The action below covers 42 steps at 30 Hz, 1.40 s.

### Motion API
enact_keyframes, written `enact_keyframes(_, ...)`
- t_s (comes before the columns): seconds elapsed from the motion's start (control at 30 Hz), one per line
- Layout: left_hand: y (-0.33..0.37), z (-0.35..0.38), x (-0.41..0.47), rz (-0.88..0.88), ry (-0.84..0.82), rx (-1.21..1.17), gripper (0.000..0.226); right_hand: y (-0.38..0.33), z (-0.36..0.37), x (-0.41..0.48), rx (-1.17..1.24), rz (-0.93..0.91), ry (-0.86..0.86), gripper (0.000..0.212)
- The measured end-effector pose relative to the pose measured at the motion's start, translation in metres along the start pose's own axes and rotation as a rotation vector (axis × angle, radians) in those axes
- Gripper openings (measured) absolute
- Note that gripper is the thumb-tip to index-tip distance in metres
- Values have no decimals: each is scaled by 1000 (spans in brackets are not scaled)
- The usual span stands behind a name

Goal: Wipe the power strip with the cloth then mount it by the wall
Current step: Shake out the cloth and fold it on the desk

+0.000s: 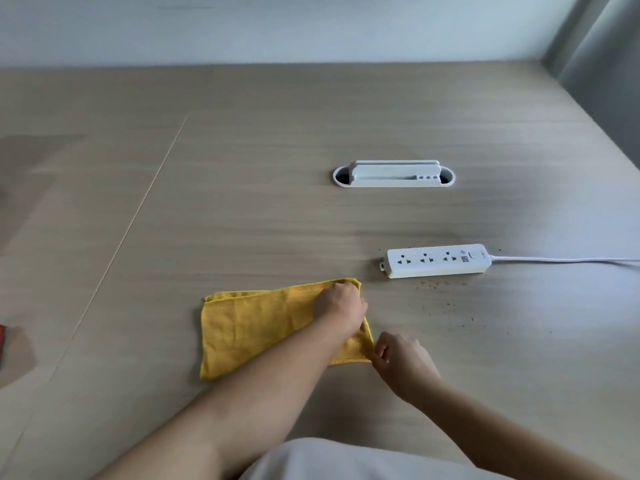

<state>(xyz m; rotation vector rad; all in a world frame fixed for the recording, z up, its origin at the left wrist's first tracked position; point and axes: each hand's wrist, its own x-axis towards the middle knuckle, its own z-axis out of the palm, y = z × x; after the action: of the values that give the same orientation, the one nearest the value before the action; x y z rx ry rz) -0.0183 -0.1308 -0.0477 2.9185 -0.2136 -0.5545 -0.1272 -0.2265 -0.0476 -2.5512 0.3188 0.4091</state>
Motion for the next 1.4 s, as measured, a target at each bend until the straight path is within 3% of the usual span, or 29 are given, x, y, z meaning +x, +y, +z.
enact_keyframes(0.13,-7,-12,1,-5,-46,-172,24,-11,-13,-4,190,-69,-69,12)
enact_keyframes(0.27,-52,-44,-9,29,-163,-870,32,-50,-25,-12,326,-265,-28,10)
enact_keyframes(0.37,-105,-65,-20,-43,-130,-1100,31,-96,-15,-15,361,-444,-74,15)
enact_keyframes(0.47,-159,-68,-31,-145,-26,-1011,41,-143,10,-12,318,-605,-167,7)
enact_keyframes(0.53,-185,-68,-38,-224,32,-964,36,-165,26,-8,263,-664,-227,7)
enact_keyframes(0.67,-215,-59,-50,-302,64,-784,29,-172,48,3,104,-659,-331,13)
enact_keyframes(0.73,-217,-49,-56,-344,79,-626,24,-160,49,12,132,-550,-251,11)
enact_keyframes(0.87,-208,-30,-59,-531,205,-342,50,-129,37,41,219,-175,23,17)
enact_keyframes(0.93,-201,-26,-57,-577,185,-303,47,-123,33,56,235,-20,-8,29)
enact_keyframes(1.0,-195,-27,-56,-579,164,-276,38,-124,33,65,183,15,-78,34)
enact_keyframes(1.17,-195,-36,-54,-566,207,-332,27,-124,36,69,123,-45,-80,30)
enact_keyframes(1.3,-206,-39,-53,-602,72,-815,25,-121,32,72,98,-18,-99,32)
enact_keyframes(1.4,-213,-41,-54,-587,19,-817,23,-124,34,74,65,-18,-117,29)
